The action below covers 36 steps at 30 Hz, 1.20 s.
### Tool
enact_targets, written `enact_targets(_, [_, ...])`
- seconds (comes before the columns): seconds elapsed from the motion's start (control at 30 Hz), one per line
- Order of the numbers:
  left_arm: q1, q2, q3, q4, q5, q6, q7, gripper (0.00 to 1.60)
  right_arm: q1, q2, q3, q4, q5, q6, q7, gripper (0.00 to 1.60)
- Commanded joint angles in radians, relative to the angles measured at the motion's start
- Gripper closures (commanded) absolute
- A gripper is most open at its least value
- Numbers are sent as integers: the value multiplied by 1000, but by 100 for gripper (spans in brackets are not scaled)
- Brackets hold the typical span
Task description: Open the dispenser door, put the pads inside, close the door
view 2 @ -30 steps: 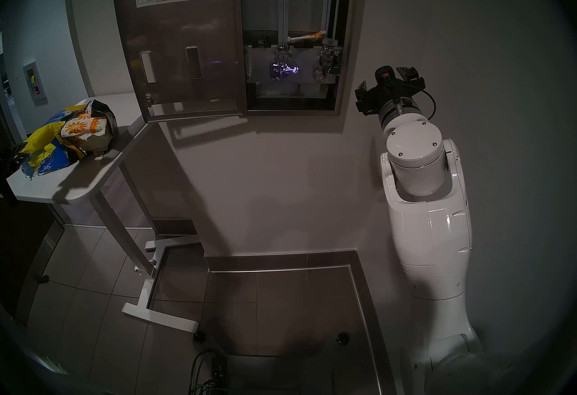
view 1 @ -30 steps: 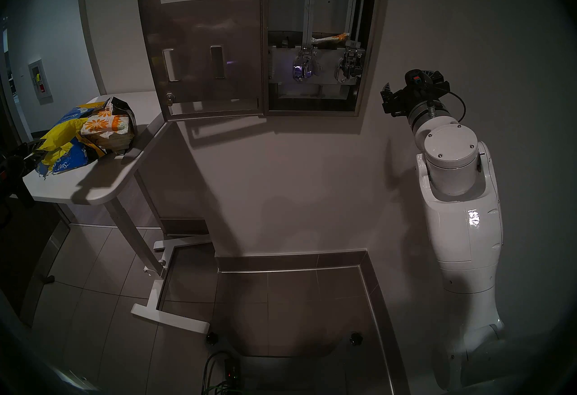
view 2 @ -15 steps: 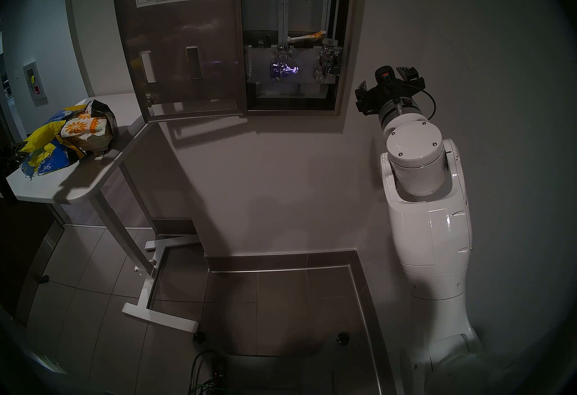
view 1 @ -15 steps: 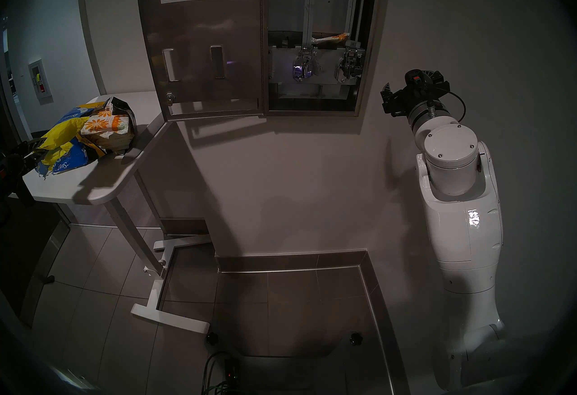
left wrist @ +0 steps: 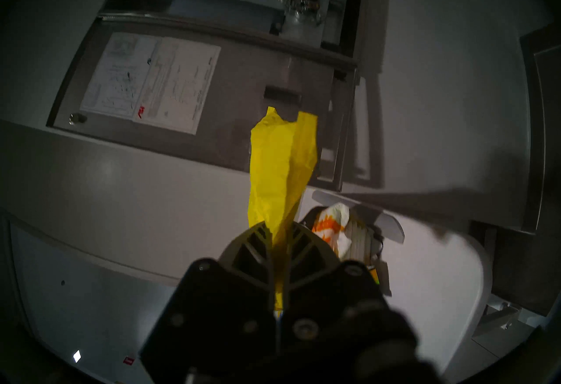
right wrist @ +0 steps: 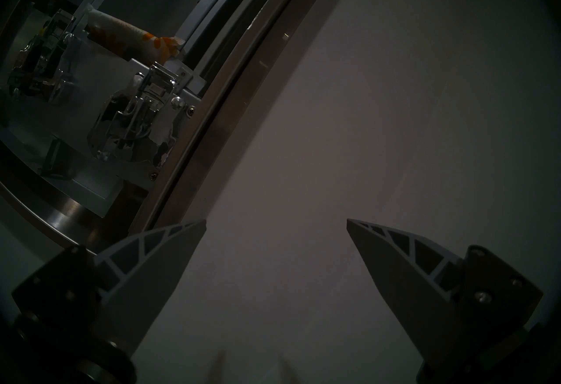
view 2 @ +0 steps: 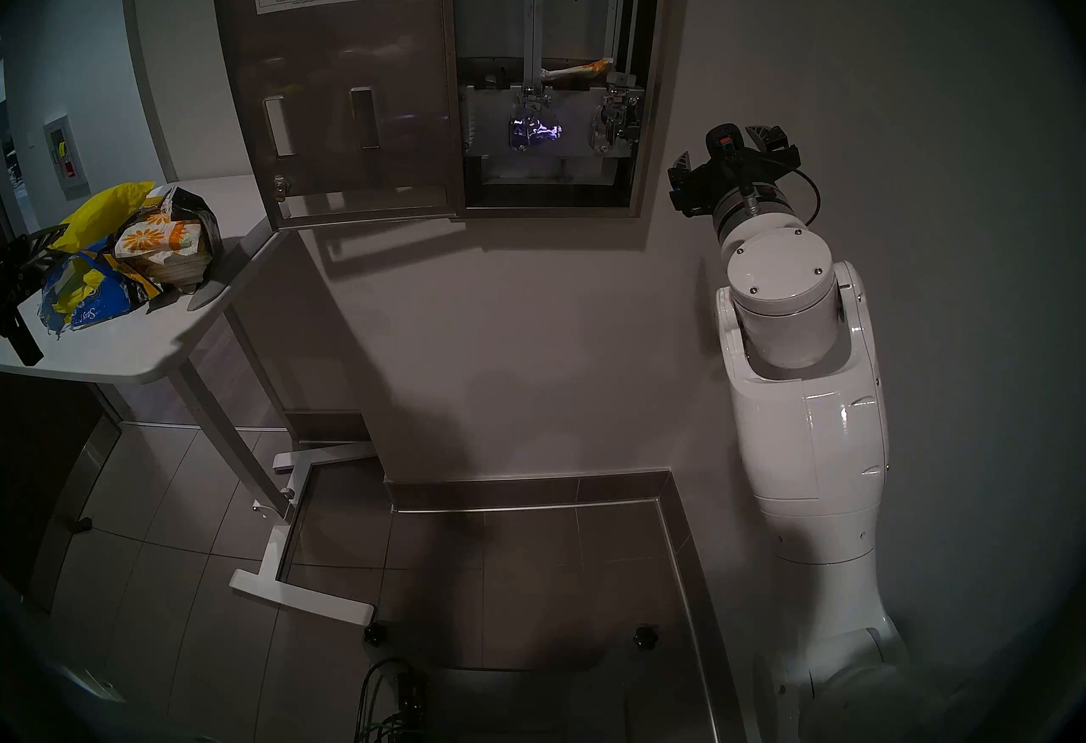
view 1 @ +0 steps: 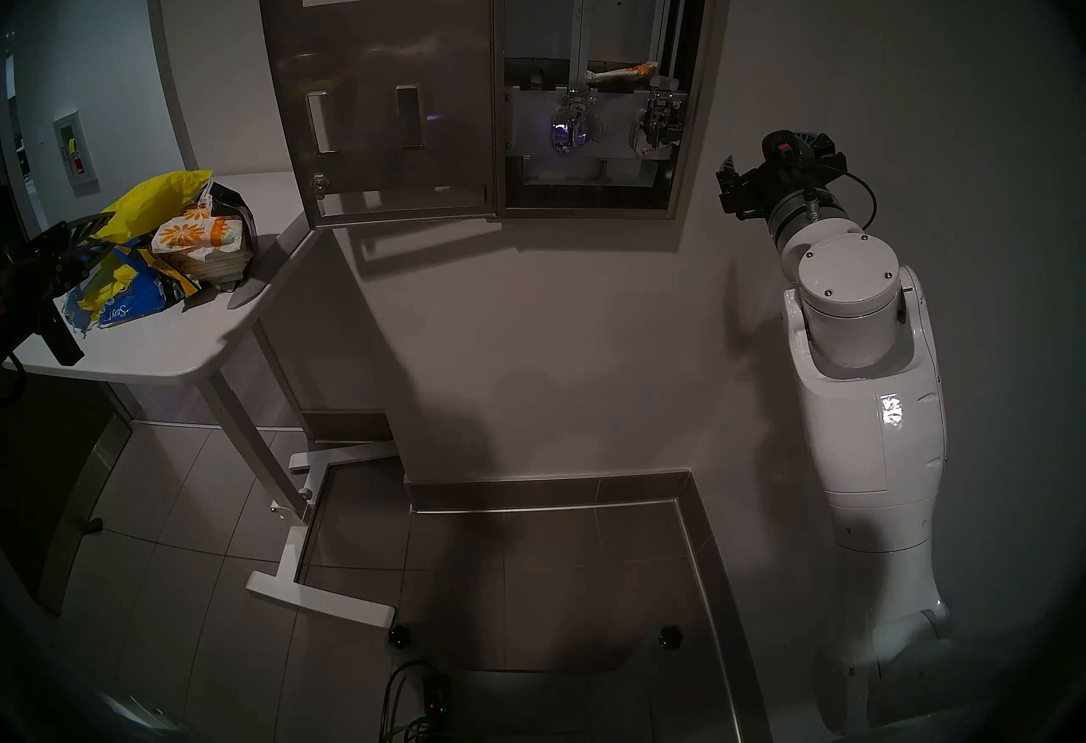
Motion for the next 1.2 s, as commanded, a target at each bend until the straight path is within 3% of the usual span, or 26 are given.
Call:
enact_targets(0.0, [-34, 48, 65, -11, -99, 7, 2, 160, 25, 0, 2, -27, -1, -10, -5, 0])
enact_targets(0.23, [-53, 84, 172, -11, -140, 2, 11, 160, 25, 0, 2, -26, -1, -9, -5, 0])
enact_targets(0.67, [-94, 145, 416, -11, -129, 9, 41, 160, 24, 1, 2, -24, -1, -9, -4, 0])
enact_targets(1.17, [-194, 209, 676, -11, -38, 46, 128, 160, 24, 1, 2, -22, -1, -8, -4, 0])
